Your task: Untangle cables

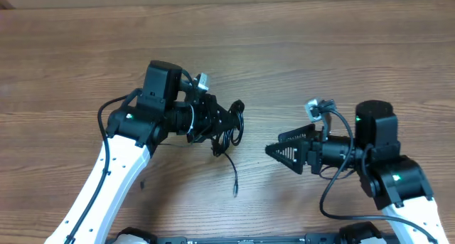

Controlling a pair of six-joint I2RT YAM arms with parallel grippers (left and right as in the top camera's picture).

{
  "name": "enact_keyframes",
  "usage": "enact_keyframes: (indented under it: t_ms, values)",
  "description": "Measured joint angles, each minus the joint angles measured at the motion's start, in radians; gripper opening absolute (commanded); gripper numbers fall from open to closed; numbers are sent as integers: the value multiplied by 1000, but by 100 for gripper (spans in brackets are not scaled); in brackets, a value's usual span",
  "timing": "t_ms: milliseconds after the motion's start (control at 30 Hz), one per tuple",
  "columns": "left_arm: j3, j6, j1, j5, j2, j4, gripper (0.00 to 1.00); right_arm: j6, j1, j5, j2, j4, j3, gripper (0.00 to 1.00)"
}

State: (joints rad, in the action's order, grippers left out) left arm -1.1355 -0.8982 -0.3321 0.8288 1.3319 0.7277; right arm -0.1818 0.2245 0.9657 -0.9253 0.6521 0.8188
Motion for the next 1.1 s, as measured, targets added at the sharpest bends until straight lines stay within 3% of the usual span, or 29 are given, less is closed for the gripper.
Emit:
enact_keyframes:
  t_ms: [300,633,1100]
  values:
    - [0,-115,-24,17,0,0,4,3,99,-24,-117,-90,0,79]
    - [0,-148,-50,79,0,-1,4,3,104,-40,-181,-99,0,78]
    - [0,-206,-86,80,0,-22,4,3,105,-43,-182,-103,0,55]
